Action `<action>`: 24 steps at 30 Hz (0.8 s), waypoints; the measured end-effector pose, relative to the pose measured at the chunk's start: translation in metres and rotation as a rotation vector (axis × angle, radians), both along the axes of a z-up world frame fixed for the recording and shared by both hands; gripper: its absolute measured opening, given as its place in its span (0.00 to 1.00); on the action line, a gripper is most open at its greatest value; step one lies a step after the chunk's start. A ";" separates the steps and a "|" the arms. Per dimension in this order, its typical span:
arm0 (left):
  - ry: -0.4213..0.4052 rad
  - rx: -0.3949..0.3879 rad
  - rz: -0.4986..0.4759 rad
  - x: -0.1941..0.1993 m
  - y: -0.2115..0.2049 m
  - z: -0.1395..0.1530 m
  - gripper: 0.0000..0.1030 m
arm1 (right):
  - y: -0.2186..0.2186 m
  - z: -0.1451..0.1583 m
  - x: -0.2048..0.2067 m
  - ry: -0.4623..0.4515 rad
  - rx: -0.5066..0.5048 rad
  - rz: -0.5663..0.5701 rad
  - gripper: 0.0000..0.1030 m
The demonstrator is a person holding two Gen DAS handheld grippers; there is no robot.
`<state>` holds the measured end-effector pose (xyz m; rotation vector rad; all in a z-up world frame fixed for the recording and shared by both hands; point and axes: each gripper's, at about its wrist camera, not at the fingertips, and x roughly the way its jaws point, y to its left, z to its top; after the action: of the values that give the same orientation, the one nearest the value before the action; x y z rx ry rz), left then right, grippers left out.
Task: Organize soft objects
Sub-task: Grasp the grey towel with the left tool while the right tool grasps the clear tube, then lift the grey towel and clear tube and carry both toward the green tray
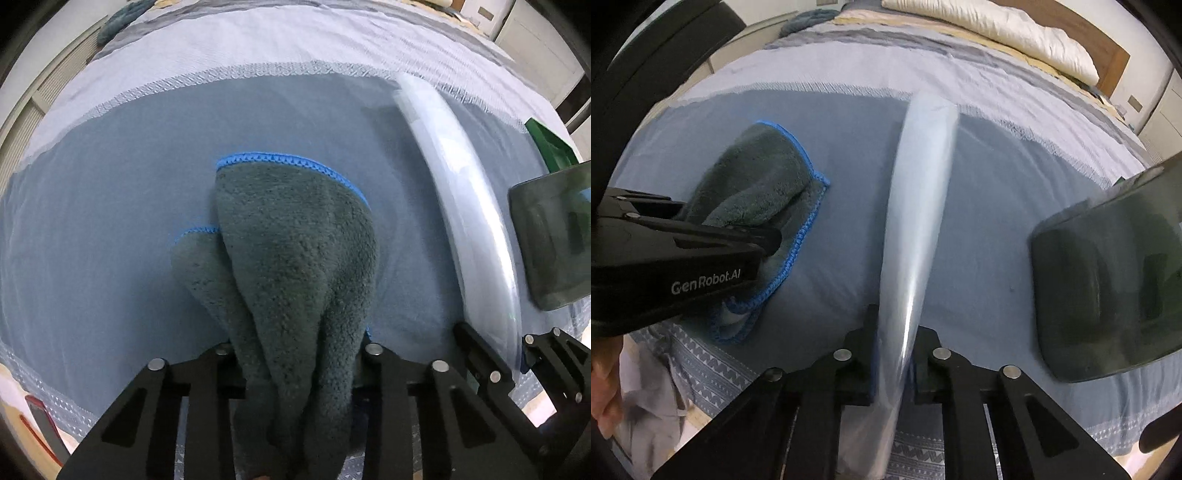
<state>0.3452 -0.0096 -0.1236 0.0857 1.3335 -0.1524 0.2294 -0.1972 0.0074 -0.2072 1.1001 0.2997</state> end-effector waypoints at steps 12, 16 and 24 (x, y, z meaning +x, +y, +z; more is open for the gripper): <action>-0.113 -0.016 0.061 -0.038 0.017 0.063 0.22 | -0.002 0.054 -0.026 -0.131 0.064 0.011 0.08; -0.124 -0.012 0.078 -0.044 0.002 0.072 0.22 | -0.010 0.057 -0.027 -0.136 0.091 -0.014 0.08; -0.114 -0.004 0.077 -0.041 0.005 0.072 0.22 | -0.033 0.081 -0.046 -0.106 0.143 -0.029 0.08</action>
<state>0.3037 -0.0042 -0.0513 0.0390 1.2204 -0.0837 0.1837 -0.2303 0.0882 -0.0785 0.9720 0.3364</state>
